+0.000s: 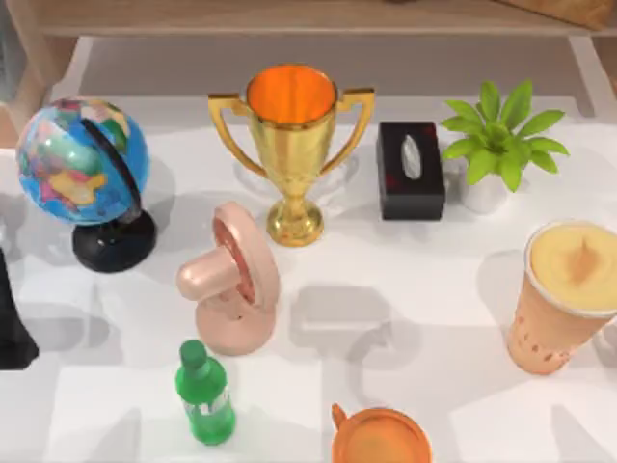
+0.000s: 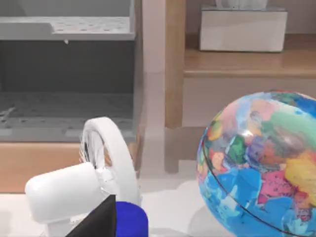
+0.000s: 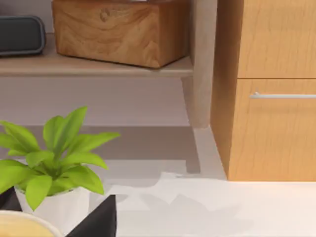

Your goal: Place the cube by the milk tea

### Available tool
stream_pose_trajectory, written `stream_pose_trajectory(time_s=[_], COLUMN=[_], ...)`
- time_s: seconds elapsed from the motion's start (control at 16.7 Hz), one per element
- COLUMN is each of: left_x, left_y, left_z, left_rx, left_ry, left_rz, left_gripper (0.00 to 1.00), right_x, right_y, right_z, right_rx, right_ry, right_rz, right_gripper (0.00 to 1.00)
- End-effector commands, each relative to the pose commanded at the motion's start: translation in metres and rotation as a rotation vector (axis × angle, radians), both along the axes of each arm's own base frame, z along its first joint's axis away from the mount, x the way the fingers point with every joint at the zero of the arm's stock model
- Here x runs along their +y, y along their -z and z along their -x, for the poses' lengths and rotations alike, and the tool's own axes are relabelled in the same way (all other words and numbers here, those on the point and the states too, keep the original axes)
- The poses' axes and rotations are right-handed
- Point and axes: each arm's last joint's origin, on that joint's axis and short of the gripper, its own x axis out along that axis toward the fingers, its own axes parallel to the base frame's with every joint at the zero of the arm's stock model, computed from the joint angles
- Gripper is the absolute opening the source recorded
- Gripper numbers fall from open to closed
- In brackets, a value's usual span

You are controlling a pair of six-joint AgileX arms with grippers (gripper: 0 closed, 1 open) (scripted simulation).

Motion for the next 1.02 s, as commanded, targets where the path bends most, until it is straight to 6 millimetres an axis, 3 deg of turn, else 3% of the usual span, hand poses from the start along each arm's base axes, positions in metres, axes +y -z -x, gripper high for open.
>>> stream_pose_trajectory(time_s=[0.18,0.3,0.42,0.6,0.78,1.02], left_x=[0.0,0.0,0.0,0.0,0.0,0.0], left_y=[0.0,0.0,0.0,0.0,0.0,0.0], left_z=[0.0,0.0,0.0,0.0,0.0,0.0], left_rx=[0.0,0.0,0.0,0.0,0.0,0.0], left_ry=[0.0,0.0,0.0,0.0,0.0,0.0], left_rz=[0.0,0.0,0.0,0.0,0.0,0.0], left_gripper=[1.0,1.0,1.0,1.0,1.0,1.0], right_x=[0.0,0.002,0.004,0.01,0.024,0.058], right_y=[-0.003,-0.017,-0.043,-0.097,-0.156,-0.212], right_z=[0.0,-0.001,-0.004,-0.019,-0.056,-0.134], right_rx=[-0.001,-0.005,-0.012,-0.02,-0.019,-0.004], right_ry=[0.0,0.001,0.003,0.006,0.008,0.009], right_rz=[0.0,0.0,0.0,0.0,0.0,0.003], right_gripper=[1.0,1.0,1.0,1.0,1.0,1.0])
